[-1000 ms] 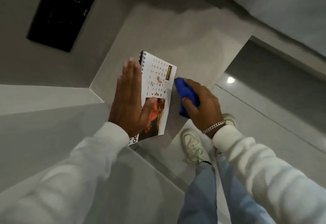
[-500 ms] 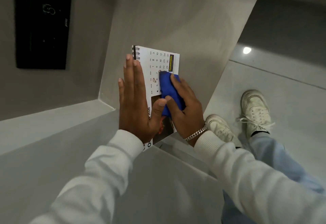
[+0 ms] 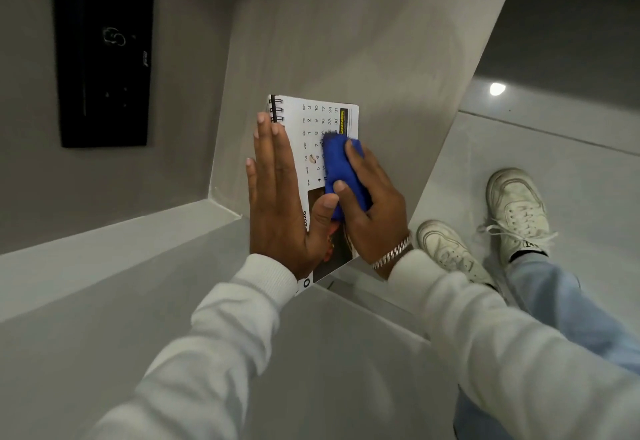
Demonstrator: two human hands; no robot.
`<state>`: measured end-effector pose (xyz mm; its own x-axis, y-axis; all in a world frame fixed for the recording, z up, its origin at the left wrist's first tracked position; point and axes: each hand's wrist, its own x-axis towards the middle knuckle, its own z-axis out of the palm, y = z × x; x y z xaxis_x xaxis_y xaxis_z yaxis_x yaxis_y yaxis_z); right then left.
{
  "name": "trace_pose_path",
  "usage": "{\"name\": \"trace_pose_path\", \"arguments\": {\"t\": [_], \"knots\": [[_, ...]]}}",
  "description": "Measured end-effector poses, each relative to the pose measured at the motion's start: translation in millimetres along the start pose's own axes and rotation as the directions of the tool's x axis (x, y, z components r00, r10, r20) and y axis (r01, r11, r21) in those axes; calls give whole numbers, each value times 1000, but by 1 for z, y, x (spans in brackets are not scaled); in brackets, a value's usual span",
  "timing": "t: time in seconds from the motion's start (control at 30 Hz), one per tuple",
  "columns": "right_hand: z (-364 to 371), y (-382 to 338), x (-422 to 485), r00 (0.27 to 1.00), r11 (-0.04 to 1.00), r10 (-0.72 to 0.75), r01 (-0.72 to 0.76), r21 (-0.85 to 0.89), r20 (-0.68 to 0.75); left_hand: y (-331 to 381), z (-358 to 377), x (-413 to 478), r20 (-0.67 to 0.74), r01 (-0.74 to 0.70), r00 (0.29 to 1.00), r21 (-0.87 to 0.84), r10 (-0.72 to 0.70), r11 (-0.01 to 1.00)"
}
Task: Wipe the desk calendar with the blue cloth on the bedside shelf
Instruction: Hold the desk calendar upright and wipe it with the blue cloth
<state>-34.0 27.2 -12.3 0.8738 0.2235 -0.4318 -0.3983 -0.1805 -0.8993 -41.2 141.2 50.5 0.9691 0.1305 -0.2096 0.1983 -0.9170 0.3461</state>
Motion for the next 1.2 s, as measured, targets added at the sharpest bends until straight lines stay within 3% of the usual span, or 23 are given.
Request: {"name": "trace_pose_path", "arguments": {"t": [0.17, 0.3, 0.47, 0.67, 0.8, 0.9, 1.0, 1.2], "knots": [[1, 9, -28, 997, 998, -34, 38, -53, 74, 1, 0, -1, 2, -3, 1000, 57, 3, 998], [-1, -1, 1, 993, 992, -117, 118, -51, 27, 2, 2, -1, 10, 6, 1000, 71, -7, 997], [1, -1, 12, 999, 999, -38, 39, -28, 20, 2, 0, -2, 11, 22, 1000, 95, -23, 995], [1, 7, -22, 996, 998, -47, 50, -31, 82, -2, 1, -2, 12, 3, 1000, 108, -4, 994], [5, -5, 6, 988, 988, -153, 153, -5, 4, -5, 4, -3, 18, -7, 1000, 107, 5, 994], [5, -5, 25, 994, 995, -94, 93, -19, -51, -4, 3, -4, 24, 1, 1000, 95, -4, 996], [3, 3, 11, 998, 997, -60, 59, -42, -22, -3, 1, -4, 19, -2, 1000, 82, 1, 997], [0, 4, -19, 990, 991, -130, 129, 20, 56, -5, 2, -3, 21, -10, 1000, 70, 9, 997]]}}
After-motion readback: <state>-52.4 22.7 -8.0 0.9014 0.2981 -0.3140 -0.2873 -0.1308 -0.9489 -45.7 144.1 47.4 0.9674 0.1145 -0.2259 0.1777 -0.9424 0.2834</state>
